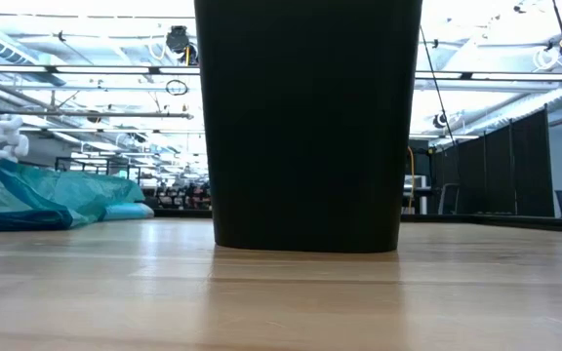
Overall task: Place trash/remove bag and relplace
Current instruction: Remove the blue trash bag from the bin
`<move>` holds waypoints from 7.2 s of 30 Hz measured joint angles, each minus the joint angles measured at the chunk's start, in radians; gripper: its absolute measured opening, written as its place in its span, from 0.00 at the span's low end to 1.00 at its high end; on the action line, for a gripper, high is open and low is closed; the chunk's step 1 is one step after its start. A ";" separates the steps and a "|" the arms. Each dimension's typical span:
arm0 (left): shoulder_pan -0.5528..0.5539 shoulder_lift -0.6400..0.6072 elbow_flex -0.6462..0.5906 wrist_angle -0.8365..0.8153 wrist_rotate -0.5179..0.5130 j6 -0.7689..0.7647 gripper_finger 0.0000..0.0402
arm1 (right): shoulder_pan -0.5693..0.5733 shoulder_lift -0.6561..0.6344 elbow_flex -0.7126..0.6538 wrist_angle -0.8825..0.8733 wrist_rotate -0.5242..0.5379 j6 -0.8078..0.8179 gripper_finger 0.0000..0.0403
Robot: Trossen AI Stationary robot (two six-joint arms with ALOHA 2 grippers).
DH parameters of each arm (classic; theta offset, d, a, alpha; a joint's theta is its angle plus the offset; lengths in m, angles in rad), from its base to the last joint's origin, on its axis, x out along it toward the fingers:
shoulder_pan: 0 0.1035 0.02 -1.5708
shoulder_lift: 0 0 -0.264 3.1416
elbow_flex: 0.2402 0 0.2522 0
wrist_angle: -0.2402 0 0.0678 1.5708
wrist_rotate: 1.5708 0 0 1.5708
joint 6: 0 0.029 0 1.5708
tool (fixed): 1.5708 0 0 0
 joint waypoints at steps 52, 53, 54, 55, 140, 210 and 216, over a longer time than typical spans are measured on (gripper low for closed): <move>-0.125 -0.093 0.000 -0.051 -0.027 0.263 0.35 | 0.006 0.000 0.001 0.174 0.002 0.009 0.00; -0.125 -0.093 0.000 -0.048 -0.031 0.269 0.35 | 0.007 0.000 0.001 0.172 0.002 0.009 0.00; -0.125 -0.093 0.000 -0.051 -0.039 0.270 0.35 | 0.008 0.000 0.001 0.170 0.002 0.010 0.00; -0.125 -0.093 0.000 -0.053 -0.043 0.271 0.35 | 0.009 0.000 0.001 0.170 0.002 0.011 0.00; -0.135 -0.176 0.000 -0.145 -0.071 0.235 0.64 | 0.010 0.000 0.001 0.158 0.002 -0.004 0.00; -0.141 0.082 0.005 0.120 -0.030 0.184 0.64 | -0.080 -0.034 0.001 0.439 -0.032 0.017 0.00; -0.141 0.082 0.006 0.075 -0.045 0.185 0.64 | -0.080 -0.051 0.038 0.404 -0.031 -0.031 0.00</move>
